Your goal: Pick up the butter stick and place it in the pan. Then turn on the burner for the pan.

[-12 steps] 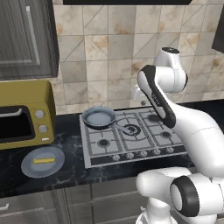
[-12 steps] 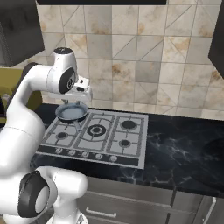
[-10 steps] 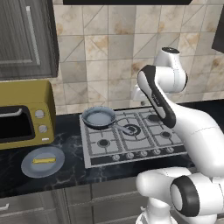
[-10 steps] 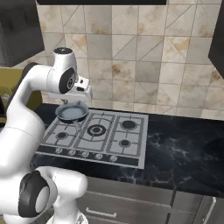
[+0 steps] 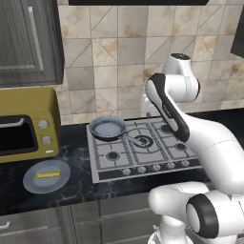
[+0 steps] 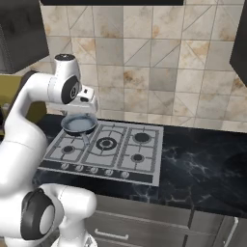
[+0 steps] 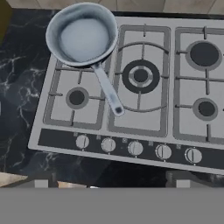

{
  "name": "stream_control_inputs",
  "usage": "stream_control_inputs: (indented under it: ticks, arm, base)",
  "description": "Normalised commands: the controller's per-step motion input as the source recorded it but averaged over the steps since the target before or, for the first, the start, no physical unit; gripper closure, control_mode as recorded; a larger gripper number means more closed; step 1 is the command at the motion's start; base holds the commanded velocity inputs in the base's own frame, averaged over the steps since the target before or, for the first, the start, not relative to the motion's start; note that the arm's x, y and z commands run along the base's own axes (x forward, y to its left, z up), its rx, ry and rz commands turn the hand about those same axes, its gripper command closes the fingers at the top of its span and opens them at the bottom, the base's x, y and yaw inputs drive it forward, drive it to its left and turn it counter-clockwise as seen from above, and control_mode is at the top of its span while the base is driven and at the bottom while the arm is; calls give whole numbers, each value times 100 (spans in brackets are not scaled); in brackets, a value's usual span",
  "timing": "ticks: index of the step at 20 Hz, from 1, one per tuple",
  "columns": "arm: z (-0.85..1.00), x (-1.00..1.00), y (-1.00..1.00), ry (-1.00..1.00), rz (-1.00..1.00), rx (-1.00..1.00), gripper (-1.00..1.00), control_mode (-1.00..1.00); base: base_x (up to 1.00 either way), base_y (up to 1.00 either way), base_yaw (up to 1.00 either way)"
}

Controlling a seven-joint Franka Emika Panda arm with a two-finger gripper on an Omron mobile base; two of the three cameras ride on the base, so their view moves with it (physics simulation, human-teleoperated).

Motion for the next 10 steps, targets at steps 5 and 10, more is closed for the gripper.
stream_control_inputs:
  ticks: [5, 10]
  arm:
    - [-17, -17, 50, 1, 8, -3, -100, -100]
    - [-9, -15, 47, 1, 18, 0, -100, -100]
  base:
    - [0, 0, 0]
    - [0, 0, 0]
